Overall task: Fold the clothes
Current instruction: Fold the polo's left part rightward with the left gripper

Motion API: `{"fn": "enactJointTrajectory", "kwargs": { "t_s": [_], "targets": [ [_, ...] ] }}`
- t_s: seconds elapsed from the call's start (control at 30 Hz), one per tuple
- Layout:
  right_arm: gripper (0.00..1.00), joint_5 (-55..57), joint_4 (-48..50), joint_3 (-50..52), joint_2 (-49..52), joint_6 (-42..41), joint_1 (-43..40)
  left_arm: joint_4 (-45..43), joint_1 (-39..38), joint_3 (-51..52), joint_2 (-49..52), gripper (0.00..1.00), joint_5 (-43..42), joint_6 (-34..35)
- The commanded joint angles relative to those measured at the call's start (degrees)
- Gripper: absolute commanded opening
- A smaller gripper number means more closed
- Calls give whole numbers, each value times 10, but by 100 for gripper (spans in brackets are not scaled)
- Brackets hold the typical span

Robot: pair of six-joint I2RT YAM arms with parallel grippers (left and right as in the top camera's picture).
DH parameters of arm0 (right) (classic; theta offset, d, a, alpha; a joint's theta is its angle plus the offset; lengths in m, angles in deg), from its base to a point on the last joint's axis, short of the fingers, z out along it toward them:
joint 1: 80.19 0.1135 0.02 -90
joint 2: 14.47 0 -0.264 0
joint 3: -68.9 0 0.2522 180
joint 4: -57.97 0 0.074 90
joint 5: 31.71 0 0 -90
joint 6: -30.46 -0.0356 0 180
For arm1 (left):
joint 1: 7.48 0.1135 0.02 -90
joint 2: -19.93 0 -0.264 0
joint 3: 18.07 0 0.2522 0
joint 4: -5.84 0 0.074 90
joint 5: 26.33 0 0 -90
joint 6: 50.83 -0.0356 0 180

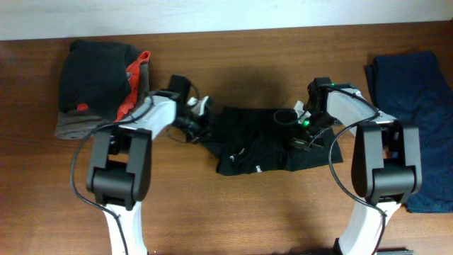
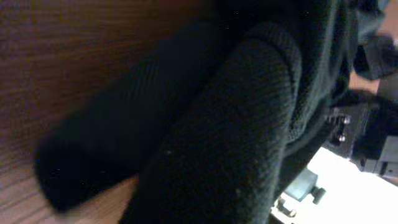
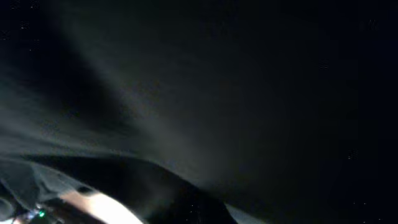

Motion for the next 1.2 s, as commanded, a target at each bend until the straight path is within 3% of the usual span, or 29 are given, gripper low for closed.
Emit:
{"fn": "enactJointTrajectory", "kwargs": {
  "t_s": [0.0, 0.17, 0.3, 0.43, 0.57, 0.63, 0.83, 0.9, 1.0, 1.17],
  "targets": [
    [4, 12, -15, -16, -29, -9, -32, 52, 65, 0, -31, 1, 6, -52],
    [4, 13, -28, -43, -120, -9, -68, 123, 135, -24, -99, 1, 10, -126],
    [4, 21, -27, -62, -169, -9, -75, 190, 152, -88, -153, 1, 94, -143],
    [4, 21, -28, -67, -189, -10, -75, 295, 112, -207, -167, 1, 230, -155],
    [4, 21, -28, -67, -189, -10, -75, 282, 39, -223, -162, 1, 311, -154],
    [4, 21, -31, -67, -189, -9, -75, 267, -21, -223, -136, 6, 368, -154],
    [4, 21, -47, -67, -189, -9, -75, 239, -84, -223, -59, 9, 398, -141],
    [4, 21, -47, -67, -189, -9, -75, 224, -102, -223, -37, 20, 390, -132],
    [4, 21, -49, -67, -189, -9, -75, 198, -123, -223, -23, 59, 338, -132],
    [4, 21, -54, -67, -189, -6, -75, 210, -128, -259, -24, 62, 274, -133]
  ]
}}
